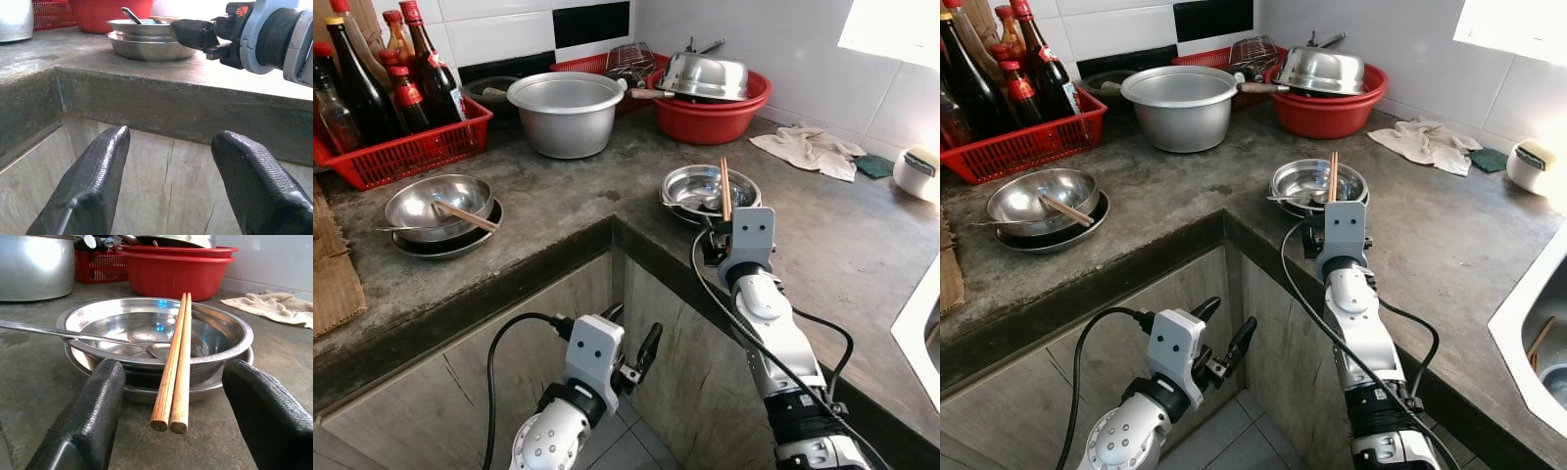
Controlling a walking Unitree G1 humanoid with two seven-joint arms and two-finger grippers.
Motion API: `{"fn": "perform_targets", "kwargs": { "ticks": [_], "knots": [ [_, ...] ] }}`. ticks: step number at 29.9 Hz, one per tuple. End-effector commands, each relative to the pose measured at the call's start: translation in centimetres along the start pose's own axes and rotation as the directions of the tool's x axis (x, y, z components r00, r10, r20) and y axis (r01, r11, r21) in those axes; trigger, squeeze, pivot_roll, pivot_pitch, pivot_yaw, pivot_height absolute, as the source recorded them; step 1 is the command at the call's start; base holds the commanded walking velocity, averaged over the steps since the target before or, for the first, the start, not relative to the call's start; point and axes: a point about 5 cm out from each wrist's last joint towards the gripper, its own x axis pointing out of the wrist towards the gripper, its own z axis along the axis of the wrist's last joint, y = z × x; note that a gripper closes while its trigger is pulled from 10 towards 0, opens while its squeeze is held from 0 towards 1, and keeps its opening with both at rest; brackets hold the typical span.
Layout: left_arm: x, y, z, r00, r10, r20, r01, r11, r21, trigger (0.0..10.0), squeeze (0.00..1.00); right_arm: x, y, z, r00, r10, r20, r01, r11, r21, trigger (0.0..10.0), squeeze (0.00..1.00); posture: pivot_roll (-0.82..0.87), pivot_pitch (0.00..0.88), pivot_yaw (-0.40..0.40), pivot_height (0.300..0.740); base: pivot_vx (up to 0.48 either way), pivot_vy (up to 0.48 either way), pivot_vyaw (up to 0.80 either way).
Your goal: Kitchen organization
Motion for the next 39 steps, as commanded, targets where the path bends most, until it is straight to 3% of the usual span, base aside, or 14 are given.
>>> {"fn": "perform_targets", "kwargs": {
  "ticks": [1, 3, 4, 6, 30, 31, 32, 38, 39],
  "knots": [
    [0.03, 0.0, 0.07, 1.0, -0.003, 0.006, 0.003, 1.0, 0.004, 10.0, 0.0, -0.05, -0.04, 0.19, 1.0, 0.003, 0.002, -0.003, 1.0, 0.006, 4.1, 0.0, 0.13, 0.044, -0.045, 0.74, 0.0, 0.0, 0.0],
    [0.04, 0.03, 0.05, 1.0, -0.002, 0.005, 0.002, 1.0, 0.005, 10.0, 0.0, -0.08, -0.01, 0.18, 1.0, 0.005, 0.002, -0.005, 1.0, 0.007, 1.3, 0.0, 0.13, 0.043, -0.042, 0.74, 0.0, 0.0, 0.0],
    [0.05, 0.02, 0.06, 1.0, -0.003, 0.005, 0.003, 1.0, 0.006, 10.0, 0.0, -0.08, -0.09, 0.22, 1.0, 0.003, 0.005, -0.003, 1.0, 0.005, 0.5, 0.0, 0.13, 0.044, -0.044, 0.74, 0.0, 0.0, 0.0],
    [0.07, 0.03, 0.05, 1.0, -0.003, 0.004, 0.002, 1.0, 0.006, 10.0, 0.0, -0.07, -0.12, 0.24, 1.0, 0.003, 0.005, -0.003, 1.0, 0.005, 0.0, 0.0, 0.13, 0.044, -0.043, 0.74, 0.0, 0.0, 0.0],
    [0.0, -0.03, -0.08, 1.0, 0.0, -0.001, 0.0, 1.0, 0.01, 10.0, 0.0, -0.46, 0.23, 0.29, 1.0, 0.022, 0.009, -0.022, 1.0, 0.006, 0.0, 0.0, 0.13, 0.031, -0.045, 0.74, 0.0, 0.0, 0.0],
    [0.01, -0.01, -0.12, 1.0, 0.001, -0.002, -0.001, 1.0, 0.009, 10.0, 0.0, -0.51, 0.29, 0.27, 1.0, 0.023, 0.008, -0.023, 1.0, -0.008, 4.6, 0.0, 0.13, 0.032, -0.044, 0.74, 0.0, 0.0, 0.0],
    [0.01, 0.0, -0.12, 1.0, 0.001, -0.003, -0.001, 1.0, 0.009, 10.0, 0.0, -0.53, 0.31, 0.25, 1.0, 0.024, 0.007, -0.024, 1.0, -0.008, 10.0, 0.0, 0.13, 0.03, -0.043, 0.74, 0.0, 0.0, 0.0],
    [0.0, -0.01, -0.18, 1.0, 0.001, -0.005, -0.001, 1.0, 0.01, 10.0, 0.0, -0.48, 0.22, 0.17, 1.0, 0.023, 0.001, -0.023, 1.0, -0.012, 10.0, 0.0, 0.13, 0.029, -0.041, 0.74, 0.0, 0.0, 0.0],
    [0.01, 0.0, -0.19, 1.0, 0.002, -0.006, -0.002, 1.0, 0.01, 10.0, 0.0, -0.44, 0.16, 0.21, 1.0, 0.019, 0.003, -0.019, 1.0, -0.012, 10.0, 1.0, 0.13, 0.029, -0.043, 0.74, 0.0, 0.0, 0.0]
  ]
}}
